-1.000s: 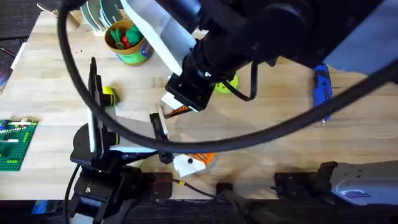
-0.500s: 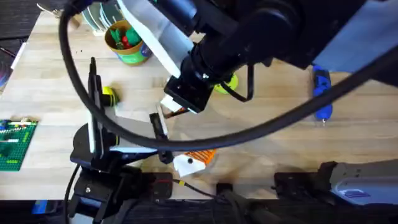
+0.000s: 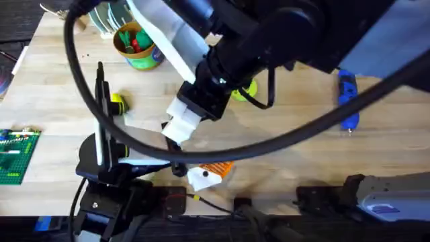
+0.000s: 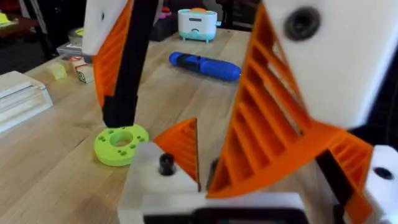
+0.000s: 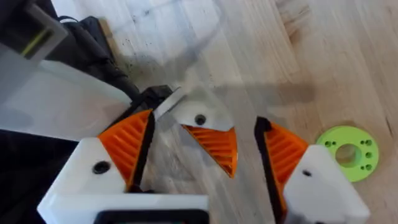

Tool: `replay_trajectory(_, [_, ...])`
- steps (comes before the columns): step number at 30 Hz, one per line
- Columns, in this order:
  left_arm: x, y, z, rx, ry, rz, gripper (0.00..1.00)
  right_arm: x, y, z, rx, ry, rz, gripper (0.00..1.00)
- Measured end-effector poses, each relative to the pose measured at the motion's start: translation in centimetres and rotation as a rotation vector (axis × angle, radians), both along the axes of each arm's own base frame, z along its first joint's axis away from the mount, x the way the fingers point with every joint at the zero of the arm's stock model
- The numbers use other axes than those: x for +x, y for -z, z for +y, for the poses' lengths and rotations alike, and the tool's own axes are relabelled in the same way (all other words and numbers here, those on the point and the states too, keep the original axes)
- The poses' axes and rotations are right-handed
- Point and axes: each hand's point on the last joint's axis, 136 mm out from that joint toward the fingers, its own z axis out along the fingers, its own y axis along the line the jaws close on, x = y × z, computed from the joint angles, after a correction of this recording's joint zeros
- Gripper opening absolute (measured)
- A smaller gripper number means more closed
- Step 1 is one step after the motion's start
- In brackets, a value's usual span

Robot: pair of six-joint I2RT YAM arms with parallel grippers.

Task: Pick up the gripper from the table and insert it into the empty holder that is missing its gripper. Then pick up a screw, insert it into the mounting hole, and use the screwdriver to tighten it. Finally, clean up the table by picking up the vegetable and placing it into the bucket.

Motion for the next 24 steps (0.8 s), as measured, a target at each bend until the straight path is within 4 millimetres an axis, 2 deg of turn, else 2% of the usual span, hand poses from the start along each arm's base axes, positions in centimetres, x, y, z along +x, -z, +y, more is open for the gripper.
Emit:
replay_trajectory(10, [0.0, 0.0, 0.0, 0.000, 0.000, 0.000, 0.994, 3.2, 0.0, -1.9, 0.002, 0.094, 0.003, 0.969])
replay_trajectory(15, [0.0, 0.0, 0.0, 0.000, 0.000, 0.000, 0.993, 6.0, 0.0, -4.0, 0.002, 0.183, 0.003, 0.969])
replay_trajectory(20, [0.0, 0.0, 0.0, 0.000, 0.000, 0.000, 0.993, 9.5, 0.0, -7.2, 0.002, 0.302, 0.003, 0.971])
replay_trajectory(21, [0.0, 0.0, 0.0, 0.000, 0.000, 0.000, 0.992, 11.5, 0.0, -9.7, -0.003, 0.382, 0.007, 0.974])
replay_trajectory(24, [0.0, 0.0, 0.0, 0.000, 0.000, 0.000, 0.984, 13.1, -0.7, -12.4, 0.006, 0.461, -0.002, 0.973])
